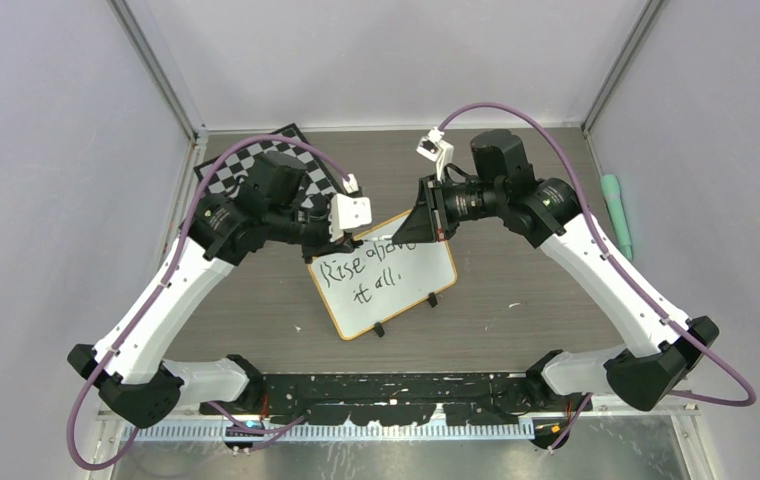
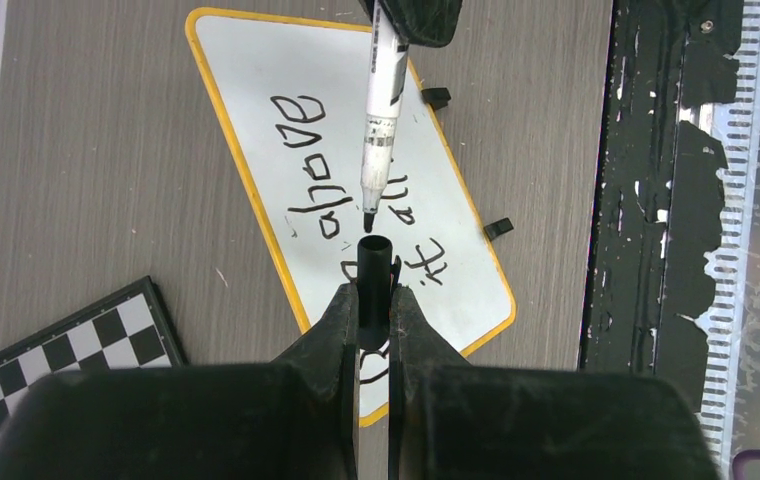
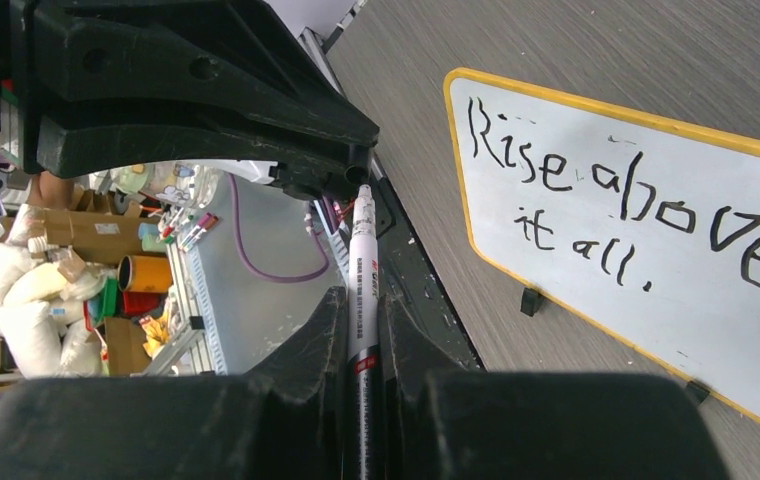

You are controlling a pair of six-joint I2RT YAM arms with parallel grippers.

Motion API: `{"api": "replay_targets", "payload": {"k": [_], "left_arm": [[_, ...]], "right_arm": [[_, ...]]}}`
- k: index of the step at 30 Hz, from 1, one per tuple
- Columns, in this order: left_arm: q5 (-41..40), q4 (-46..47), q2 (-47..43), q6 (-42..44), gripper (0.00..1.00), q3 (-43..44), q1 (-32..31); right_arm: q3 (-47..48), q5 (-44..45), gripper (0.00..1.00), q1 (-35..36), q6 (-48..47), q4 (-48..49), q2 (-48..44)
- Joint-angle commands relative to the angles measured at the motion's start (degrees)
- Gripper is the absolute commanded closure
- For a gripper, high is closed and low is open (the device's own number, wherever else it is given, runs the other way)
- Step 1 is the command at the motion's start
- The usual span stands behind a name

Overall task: Write a sentence on the whiteboard
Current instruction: Insert the whiteboard marker without the cap into the pen cap.

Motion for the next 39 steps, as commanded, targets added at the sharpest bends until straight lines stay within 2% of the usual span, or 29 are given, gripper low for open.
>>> {"api": "replay_targets", "payload": {"k": [1,17,26,32,39], "left_arm": [[1.9,0.9,0.1,-0.9,1.0,1.7,-0.5],[0.1,2.2,1.6,-2.1,1.0,2.2,-1.9],[2.9,1.7,1.9,-2.9,1.0,3.1,-2.3],[0.2,1.4,3.1,-1.2,1.0,5.6,-4.1],[-6.2,1.9,5.7,0.5,1.0,8.2,-9.9]], "right_arm": [[0.9,-0.4,1.0,0.5,-0.4,1.3,0.3],[0.8,0.6,1.0,1.6,-2.1,0.0,1.2],[0.8,2.9,1.0,1.9,-3.0,-1.0,2.1],[-0.1,1.5,1.0,2.0,-1.6,-0.1,2.9],[-1.8,-0.1,1.0,2.9,0.2,1.2,3.9]]}}
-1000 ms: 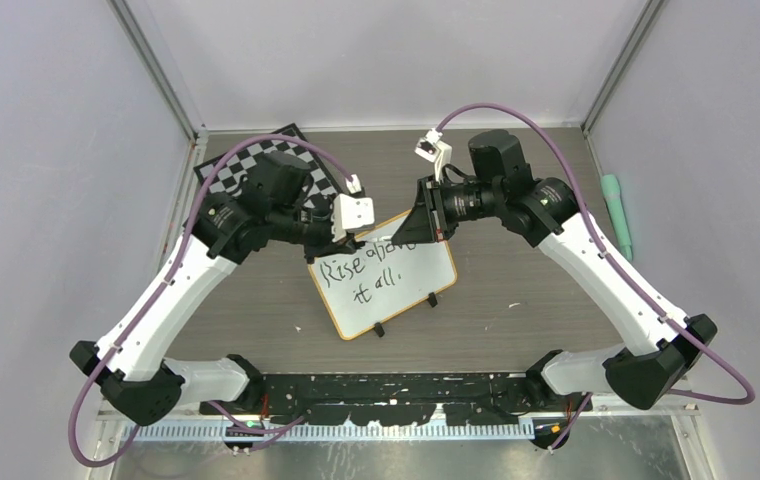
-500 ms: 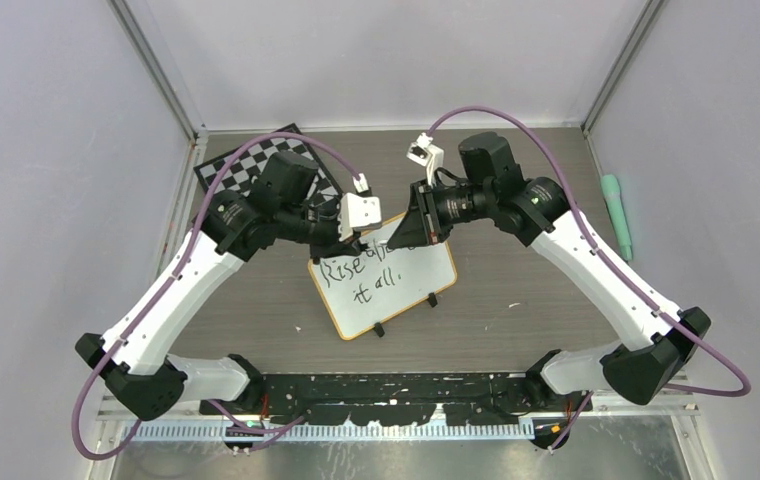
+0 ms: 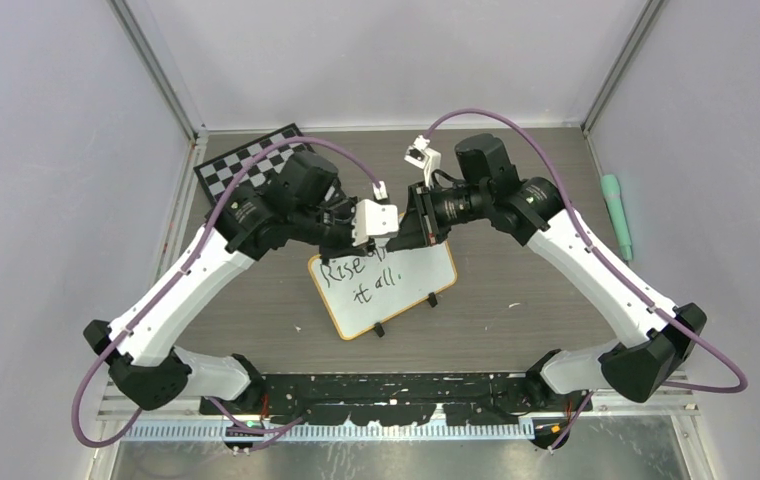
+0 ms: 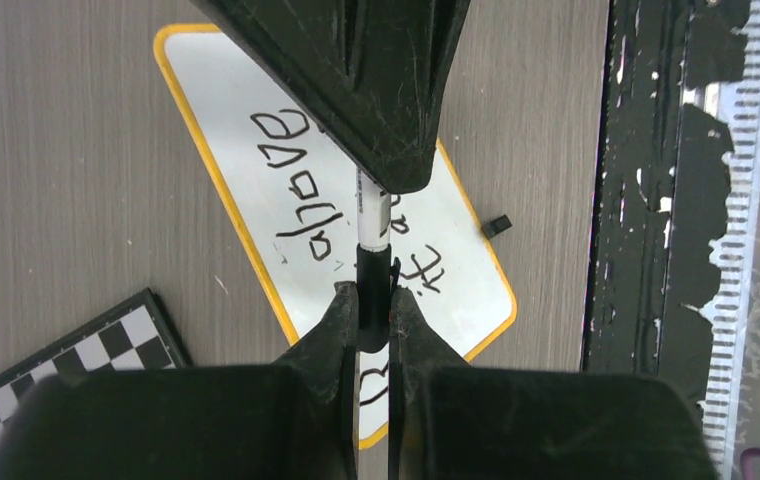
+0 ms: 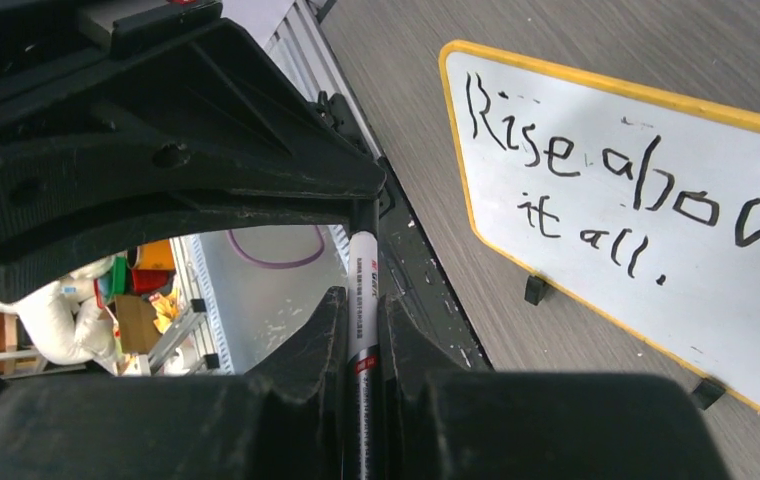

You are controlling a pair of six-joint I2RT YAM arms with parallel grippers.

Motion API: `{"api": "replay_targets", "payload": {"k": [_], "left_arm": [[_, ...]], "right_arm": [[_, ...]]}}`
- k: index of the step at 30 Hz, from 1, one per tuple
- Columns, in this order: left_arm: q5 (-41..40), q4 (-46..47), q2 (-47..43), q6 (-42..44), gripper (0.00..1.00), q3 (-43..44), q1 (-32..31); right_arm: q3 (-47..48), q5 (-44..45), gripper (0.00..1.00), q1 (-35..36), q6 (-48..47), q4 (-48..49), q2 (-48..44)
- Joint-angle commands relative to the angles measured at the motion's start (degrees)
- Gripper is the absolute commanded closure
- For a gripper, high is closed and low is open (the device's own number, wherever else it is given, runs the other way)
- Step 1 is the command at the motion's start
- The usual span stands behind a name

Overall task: Write a sentence on the whiteboard
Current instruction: Insert the whiteboard marker without the cap into the pen cap.

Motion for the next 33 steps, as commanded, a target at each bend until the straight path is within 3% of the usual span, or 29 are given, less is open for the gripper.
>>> {"api": "replay_targets", "payload": {"k": [1,13,20,25,28,31,33], "left_arm": [[-2.6,3.4,1.3,0.9,1.0,4.1,-4.4],[-5.7,11.1,9.0,-11.7,1.0,16.6,-8.7],[-13.5,11.5,10.3,-6.2,1.0,18.0,-15.4],[-15.6,10.0,10.2,-5.1,1.0,17.5,-16.3],[-15.4,7.8,9.3,-5.5,0.81,16.8,-14.2],[-9.7,4.0,7.9,-7.2,0.59,16.0,-9.5],[-6.3,2.5,6.3,-8.1,0.5,14.7,-6.1]], "right_arm": [[-1.2,-0.2,1.0,1.1,0.9,1.3,1.3],[-3.3,-0.9,1.0,1.5,4.6,2.8,1.8],[-4.4,-3.5,1.0,1.6,11.3,6.1,3.6],[-2.5,-2.9,1.0,0.9,8.3,4.2,3.2],[-0.1,-2.8,1.0,-1.6,5.2,1.0,2.7],[1.7,-4.5,1.0,-5.9,4.0,-1.3,2.1],[1.7,-5.5,1.0,-8.5,3.7,-1.3,1.0]]}}
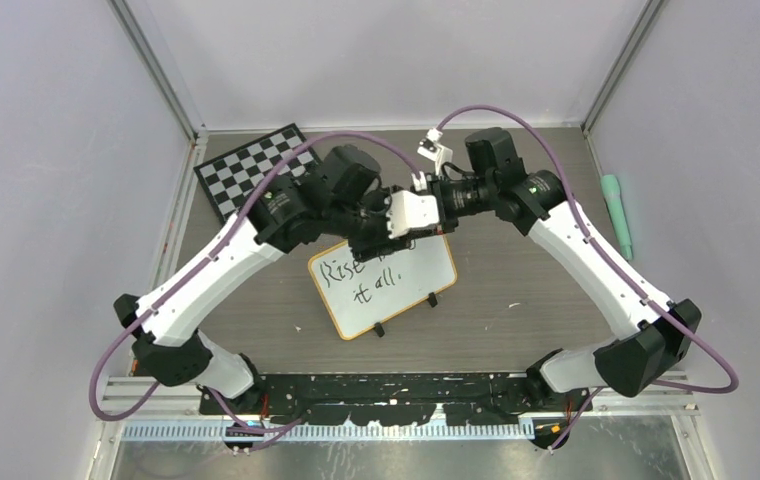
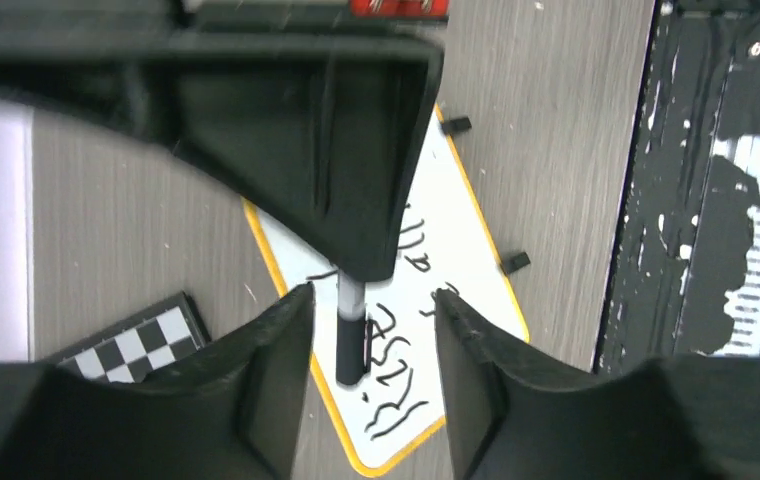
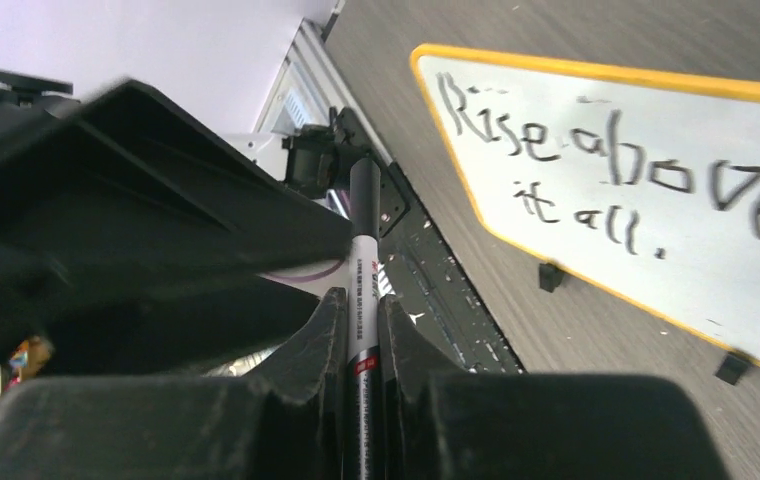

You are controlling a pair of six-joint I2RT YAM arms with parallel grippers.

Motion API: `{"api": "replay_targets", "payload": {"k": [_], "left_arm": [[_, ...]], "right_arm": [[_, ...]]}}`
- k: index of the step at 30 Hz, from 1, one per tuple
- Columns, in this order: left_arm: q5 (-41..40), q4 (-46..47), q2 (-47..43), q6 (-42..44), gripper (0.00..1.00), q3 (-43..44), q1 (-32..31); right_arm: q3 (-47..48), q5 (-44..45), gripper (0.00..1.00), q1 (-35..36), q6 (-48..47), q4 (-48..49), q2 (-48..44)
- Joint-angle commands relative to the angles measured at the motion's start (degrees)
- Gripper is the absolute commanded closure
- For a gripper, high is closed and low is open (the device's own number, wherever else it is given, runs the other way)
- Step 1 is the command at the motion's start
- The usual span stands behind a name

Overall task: Write a sentence on the whiteboard
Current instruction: Insert the whiteboard marker without the cap into the pen cap, then pass from the right arm to the left

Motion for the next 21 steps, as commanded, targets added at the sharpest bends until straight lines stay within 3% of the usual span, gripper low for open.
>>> {"api": "replay_targets", "payload": {"k": [1,5,8,12,16,21], "left_arm": [[12.8,6.4,-5.4,-2.1,0.46,0.7,7.0],[26.1,5.4,-8.4,-7.5,0.39,-2.8,17.3],[33.3,5.1,-9.0,-10.5,0.36,-5.3,21.2],[39.5,3.8,-7.0,-13.5,0.33,-6.7,22.9],[44.7,5.0,-5.5,-16.5,0.34,-8.2,23.0],[50.1,6.8,-4.4,-19.3,0.43,-10.3,22.9]], "right_arm": [[2.4,-2.4,1.0,-5.0,-2.5,-0.6,-1.3],[2.1,-3.7,1.0,-5.6,-5.0,-0.7,-3.5],[2.1,-5.4,1.0,-5.5,-6.7,0.0,-4.4],[2.1,-11.1,1.0,-4.9,-7.0,0.9,-4.9],[3.4,-10.1,1.0,-3.0,-9.6,-1.5,-4.9],[4.2,-8.7,1.0,-0.6,-11.5,-3.2,-5.2]]}}
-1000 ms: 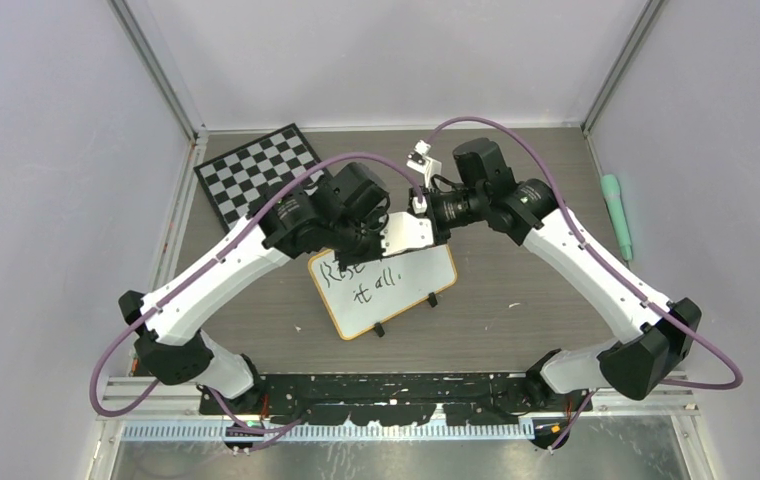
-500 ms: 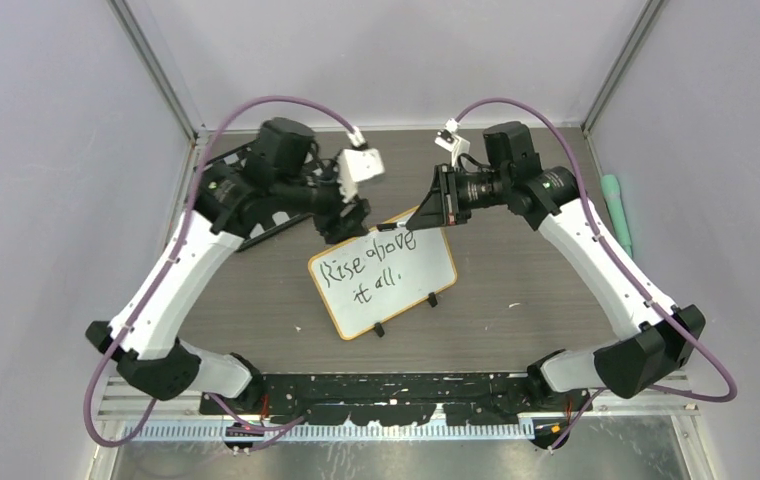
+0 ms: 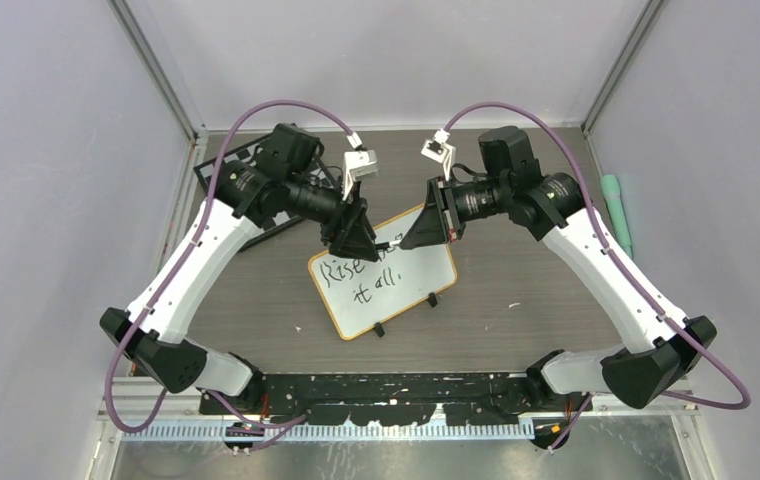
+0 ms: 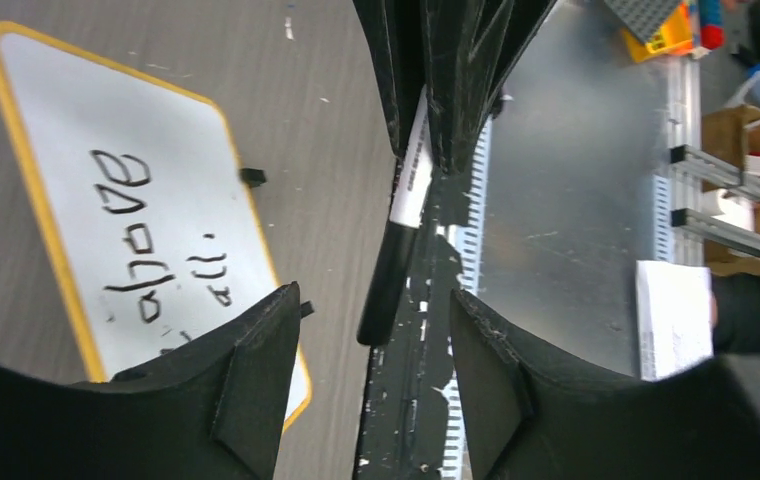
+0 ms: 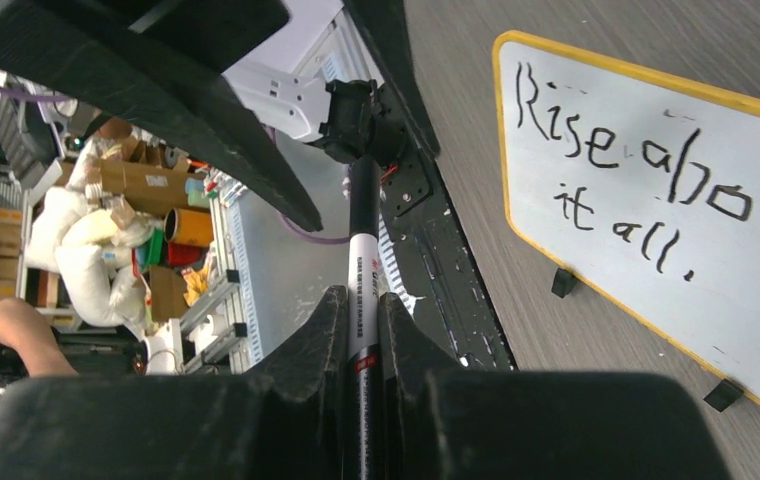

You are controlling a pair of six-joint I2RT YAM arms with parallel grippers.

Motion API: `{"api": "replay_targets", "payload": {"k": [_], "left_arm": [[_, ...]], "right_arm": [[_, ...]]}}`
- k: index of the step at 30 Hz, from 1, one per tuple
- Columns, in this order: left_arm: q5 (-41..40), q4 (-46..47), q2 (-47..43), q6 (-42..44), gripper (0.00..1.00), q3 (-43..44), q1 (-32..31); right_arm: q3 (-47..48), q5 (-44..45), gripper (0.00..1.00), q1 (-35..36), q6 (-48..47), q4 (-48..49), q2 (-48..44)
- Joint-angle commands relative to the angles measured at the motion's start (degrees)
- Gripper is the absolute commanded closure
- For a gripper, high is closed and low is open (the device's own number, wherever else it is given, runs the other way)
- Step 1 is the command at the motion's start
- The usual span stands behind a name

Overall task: Write a sentence on the whiteboard
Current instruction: Pass from the right arm to the left

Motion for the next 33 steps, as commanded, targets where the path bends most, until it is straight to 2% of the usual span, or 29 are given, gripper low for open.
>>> {"api": "replay_targets", "payload": {"k": [1,4,9,10,14,18,22,28,31,33], "left_arm": [[8.8,3.2,0.2,-4.2,0.46,-1.6,0.1],[11.1,4.2,0.8,-5.3,0.62,-1.8,-0.1],[12.5,6.7,0.4,-6.8,0.96,-1.7,-1.9],[12.2,7.0,0.3,-6.7,1.0,-1.4,-2.1],[6.6,7.2,0.0,-5.2,1.0,0.1,-3.6],[-9.3,7.4,-0.7,-1.7,1.0,1.1,-7.8],[-15.6,6.9,-0.8,-1.4,1.0,1.7,-7.7],[-11.1,3.7,-3.3,-0.1,1.0,-3.5,-2.2],[-10.6,3.2,-5.0,0.5,1.0,-5.5,1.0],[-11.0,3.0,-5.6,0.9,1.0,-6.1,3.5]], "right_arm": [[2.9,-0.5,1.0,2.1,-2.8,-0.7,-1.9],[3.0,0.3,1.0,3.4,-2.9,-0.9,-1.7],[1.8,0.7,1.0,4.4,-1.6,0.4,-1.1],[1.3,0.5,1.0,4.5,-0.2,1.2,-0.9],[-1.5,-2.1,1.0,5.0,6.9,6.1,0.6],[-2.5,-3.1,1.0,5.1,12.4,9.4,2.3],[-0.6,-2.3,1.0,4.9,11.1,7.0,3.2],[9.5,2.0,0.46,-1.0,1.1,-6.3,5.1],[12.9,2.3,0.26,-6.2,0.9,-7.1,5.0],[14.6,2.4,0.22,-9.7,0.7,-7.1,4.7]]}}
